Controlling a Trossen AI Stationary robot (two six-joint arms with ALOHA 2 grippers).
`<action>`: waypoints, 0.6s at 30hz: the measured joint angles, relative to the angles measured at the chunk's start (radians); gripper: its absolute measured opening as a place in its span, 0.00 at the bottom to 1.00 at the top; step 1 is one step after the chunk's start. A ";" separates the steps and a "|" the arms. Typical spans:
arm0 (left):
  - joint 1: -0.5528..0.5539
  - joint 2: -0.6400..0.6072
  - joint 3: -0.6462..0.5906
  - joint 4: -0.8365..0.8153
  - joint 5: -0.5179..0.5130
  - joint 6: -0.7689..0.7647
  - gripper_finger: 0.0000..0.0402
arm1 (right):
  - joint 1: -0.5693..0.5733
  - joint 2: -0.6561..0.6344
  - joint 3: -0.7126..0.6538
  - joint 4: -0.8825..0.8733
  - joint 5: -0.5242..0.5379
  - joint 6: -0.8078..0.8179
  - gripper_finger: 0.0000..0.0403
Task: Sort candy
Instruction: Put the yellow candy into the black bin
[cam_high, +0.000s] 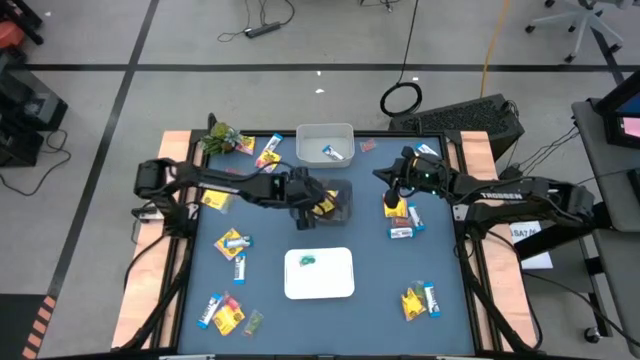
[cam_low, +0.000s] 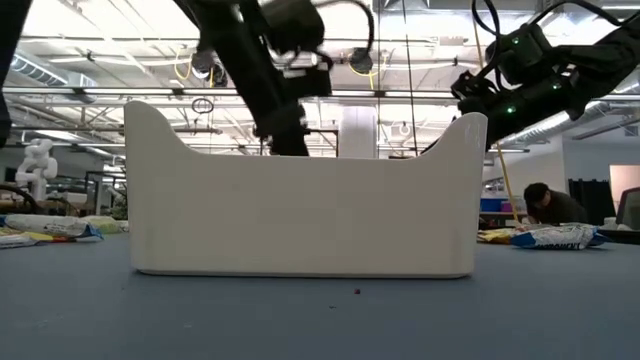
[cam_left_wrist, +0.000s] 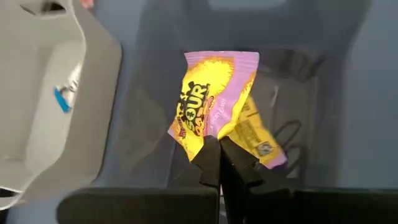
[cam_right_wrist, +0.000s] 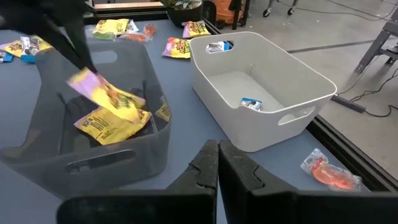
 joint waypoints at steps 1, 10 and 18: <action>0.011 0.013 0.000 -0.003 0.013 0.003 0.00 | 0.000 0.003 0.000 -0.001 0.000 0.000 0.00; 0.060 0.047 0.000 0.001 0.071 0.022 0.07 | 0.000 0.008 0.000 -0.001 0.000 0.000 0.00; 0.010 0.019 -0.001 -0.010 -0.045 0.024 0.22 | 0.000 0.008 0.000 -0.002 0.000 0.000 0.00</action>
